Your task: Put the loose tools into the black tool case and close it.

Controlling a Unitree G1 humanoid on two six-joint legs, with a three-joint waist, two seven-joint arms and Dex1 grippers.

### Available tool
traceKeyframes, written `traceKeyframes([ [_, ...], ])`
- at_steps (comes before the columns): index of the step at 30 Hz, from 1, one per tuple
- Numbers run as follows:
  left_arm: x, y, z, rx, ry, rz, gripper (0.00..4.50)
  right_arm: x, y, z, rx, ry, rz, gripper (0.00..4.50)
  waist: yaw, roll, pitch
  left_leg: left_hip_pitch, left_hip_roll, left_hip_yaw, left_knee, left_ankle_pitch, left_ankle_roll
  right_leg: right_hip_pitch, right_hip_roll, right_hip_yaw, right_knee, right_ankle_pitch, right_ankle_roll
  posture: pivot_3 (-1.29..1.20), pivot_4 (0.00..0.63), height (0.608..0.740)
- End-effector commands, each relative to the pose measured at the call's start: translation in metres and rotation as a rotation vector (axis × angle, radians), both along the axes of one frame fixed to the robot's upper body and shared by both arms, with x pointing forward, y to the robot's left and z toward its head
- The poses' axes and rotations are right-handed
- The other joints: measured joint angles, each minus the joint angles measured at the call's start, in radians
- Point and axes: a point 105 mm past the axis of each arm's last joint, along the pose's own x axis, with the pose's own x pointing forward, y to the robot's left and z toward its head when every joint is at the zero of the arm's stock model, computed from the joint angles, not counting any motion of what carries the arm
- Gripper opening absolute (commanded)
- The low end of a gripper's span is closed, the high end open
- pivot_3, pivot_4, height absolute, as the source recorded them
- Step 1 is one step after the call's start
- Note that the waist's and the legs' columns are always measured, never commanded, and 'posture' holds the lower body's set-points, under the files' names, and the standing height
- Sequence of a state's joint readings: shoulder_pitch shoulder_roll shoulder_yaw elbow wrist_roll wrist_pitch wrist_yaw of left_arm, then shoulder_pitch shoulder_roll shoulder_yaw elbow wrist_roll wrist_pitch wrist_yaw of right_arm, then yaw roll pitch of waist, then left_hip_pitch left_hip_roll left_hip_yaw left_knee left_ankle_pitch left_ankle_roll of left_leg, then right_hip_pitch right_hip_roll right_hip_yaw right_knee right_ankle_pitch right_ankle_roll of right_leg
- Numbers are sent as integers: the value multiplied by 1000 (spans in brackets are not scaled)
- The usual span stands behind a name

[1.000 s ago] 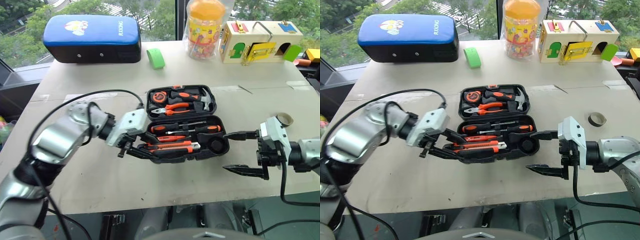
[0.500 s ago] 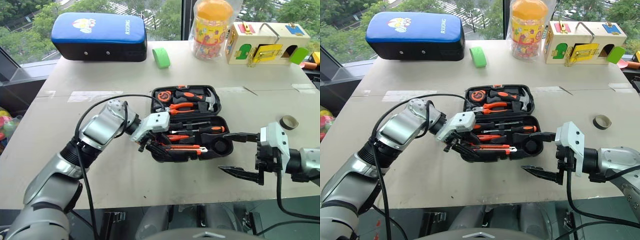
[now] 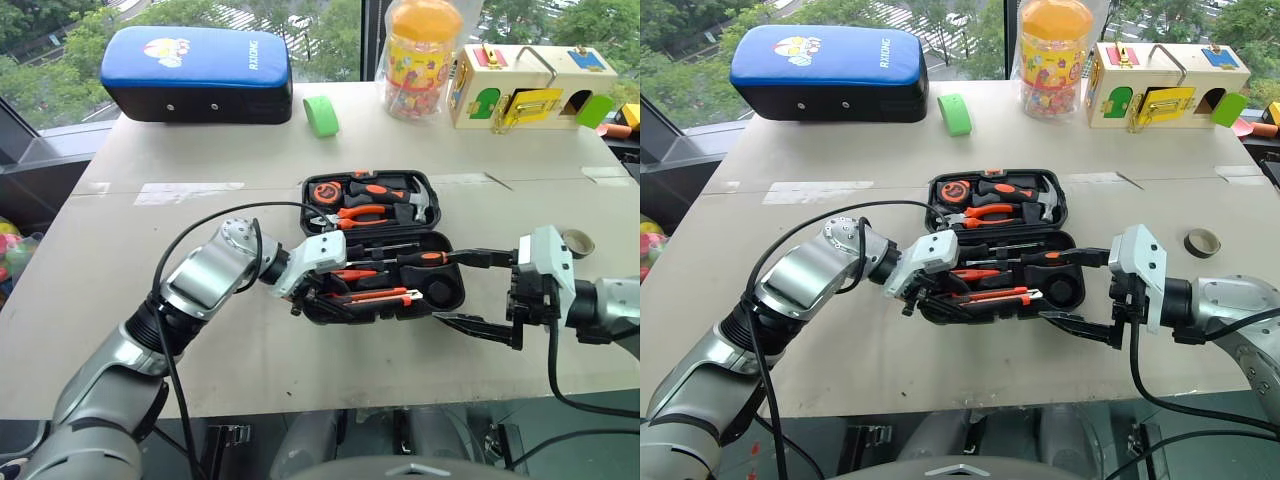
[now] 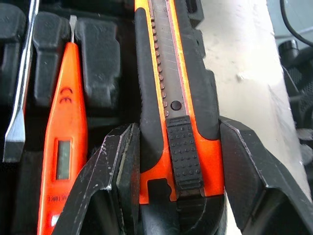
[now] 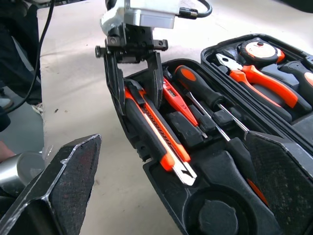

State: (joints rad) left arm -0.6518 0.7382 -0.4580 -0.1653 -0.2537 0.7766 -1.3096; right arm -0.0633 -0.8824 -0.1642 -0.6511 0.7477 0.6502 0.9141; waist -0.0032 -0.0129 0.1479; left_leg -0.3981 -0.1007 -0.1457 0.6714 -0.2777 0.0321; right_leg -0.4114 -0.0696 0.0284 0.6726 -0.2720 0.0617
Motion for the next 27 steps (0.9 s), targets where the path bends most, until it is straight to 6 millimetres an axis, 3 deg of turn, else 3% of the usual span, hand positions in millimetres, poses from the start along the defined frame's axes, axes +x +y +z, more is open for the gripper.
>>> traceKeyframes([
  [1,3,6,0,4,-35,18,3229,-1,4,7,8,-38,28,4500,1,0,0,0,0,0,0,0,0,0,0,0,0,0,0,0,150,735],
  [4,1,12,7,7,-38,-1,4441,-1,5,7,8,-37,32,4500,0,0,0,0,0,0,0,0,0,0,0,0,0,0,0,0,150,735],
  [8,-7,15,32,-35,-28,-34,4441,-2,4,7,7,-35,32,4500,-3,0,0,0,0,0,0,0,0,0,0,1,1,0,0,0,150,735],
  [12,-6,11,44,-69,-41,-40,4441,-2,4,5,6,-32,30,4500,4,0,0,0,0,0,0,0,0,0,0,0,0,0,0,0,150,735],
  [14,-4,7,44,-88,-45,-38,3954,-2,5,5,7,-32,30,4500,5,0,0,0,0,0,0,0,0,0,0,0,0,0,0,0,150,735],
  [16,-3,5,37,-76,-52,-46,3095,-1,5,5,8,-33,30,4500,5,0,0,0,0,0,0,0,0,0,0,0,0,0,0,0,150,735],
  [17,-3,5,33,-66,-53,-53,2870,-1,6,5,8,-33,30,4500,5,0,0,0,0,0,0,0,0,0,0,0,1,0,0,0,150,735],
  [21,-2,4,22,-33,-52,-74,843,0,6,5,6,-37,31,4500,3,0,0,0,0,0,0,0,0,0,0,0,1,0,0,0,150,735],
  [23,0,6,16,-6,-63,-84,110,0,5,5,3,-38,30,4500,4,0,0,0,0,0,0,0,0,0,0,0,1,0,0,0,150,735],
  [27,1,8,3,31,-75,-98,40,-1,5,4,-1,-36,26,4500,4,0,0,0,0,0,0,0,0,0,0,0,1,0,0,0,150,735],
])
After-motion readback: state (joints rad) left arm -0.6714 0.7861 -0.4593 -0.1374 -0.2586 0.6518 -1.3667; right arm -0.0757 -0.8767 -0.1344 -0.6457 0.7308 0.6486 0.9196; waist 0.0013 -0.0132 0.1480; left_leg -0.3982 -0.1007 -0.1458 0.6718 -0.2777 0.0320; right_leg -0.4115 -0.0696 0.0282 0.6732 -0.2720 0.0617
